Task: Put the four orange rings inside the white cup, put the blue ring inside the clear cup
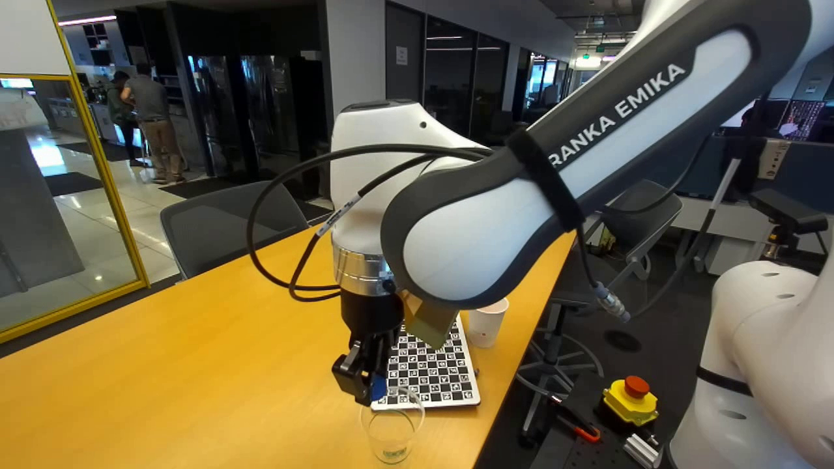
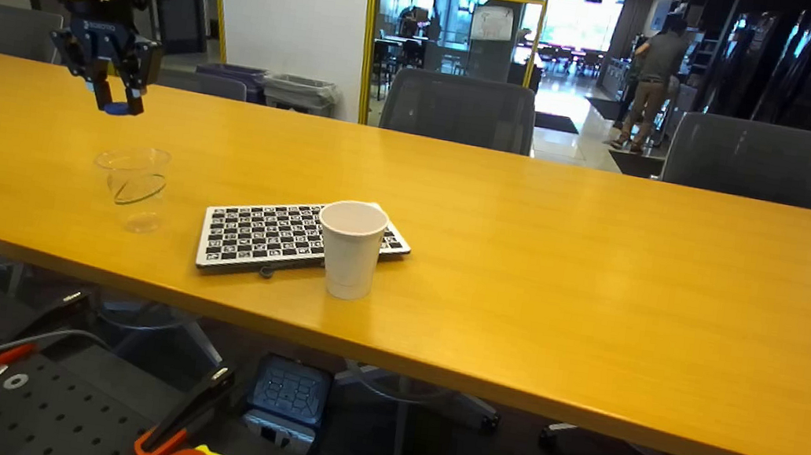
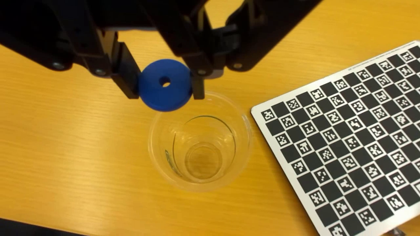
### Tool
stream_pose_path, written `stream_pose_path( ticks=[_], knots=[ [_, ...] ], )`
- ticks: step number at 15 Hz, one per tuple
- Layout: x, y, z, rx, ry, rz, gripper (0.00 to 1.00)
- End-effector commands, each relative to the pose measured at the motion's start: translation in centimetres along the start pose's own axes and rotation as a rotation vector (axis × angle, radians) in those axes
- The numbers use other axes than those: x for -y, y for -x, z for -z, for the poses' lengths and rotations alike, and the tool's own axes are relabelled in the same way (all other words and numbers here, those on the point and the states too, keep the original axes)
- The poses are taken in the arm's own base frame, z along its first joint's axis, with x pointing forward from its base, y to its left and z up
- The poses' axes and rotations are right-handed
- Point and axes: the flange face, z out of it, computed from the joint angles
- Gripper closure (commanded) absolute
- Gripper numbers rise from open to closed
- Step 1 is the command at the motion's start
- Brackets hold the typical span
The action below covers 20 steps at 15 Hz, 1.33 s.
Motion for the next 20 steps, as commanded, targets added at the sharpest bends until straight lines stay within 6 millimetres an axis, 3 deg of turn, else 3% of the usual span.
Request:
stream_pose_path(
  ticks=[1,8,13,14,15,16,20],
  knots=[
    [-0.3,0.4,0.0,0.013,-0.035,-0.020,0.77],
    [-2.4,0.4,-2.3,0.061,-0.083,-0.061,0.77],
    [-2.9,0.2,-3.3,0.085,-0.100,-0.064,0.77],
    [-2.9,0.2,-3.4,0.091,-0.102,-0.068,0.71],
    [-2.9,0.2,-3.5,0.094,-0.102,-0.073,0.31],
    [-2.9,0.3,-3.5,0.094,-0.104,-0.076,0.31],
    [-2.9,0.4,-3.5,0.096,-0.104,-0.083,0.01]
  ],
)
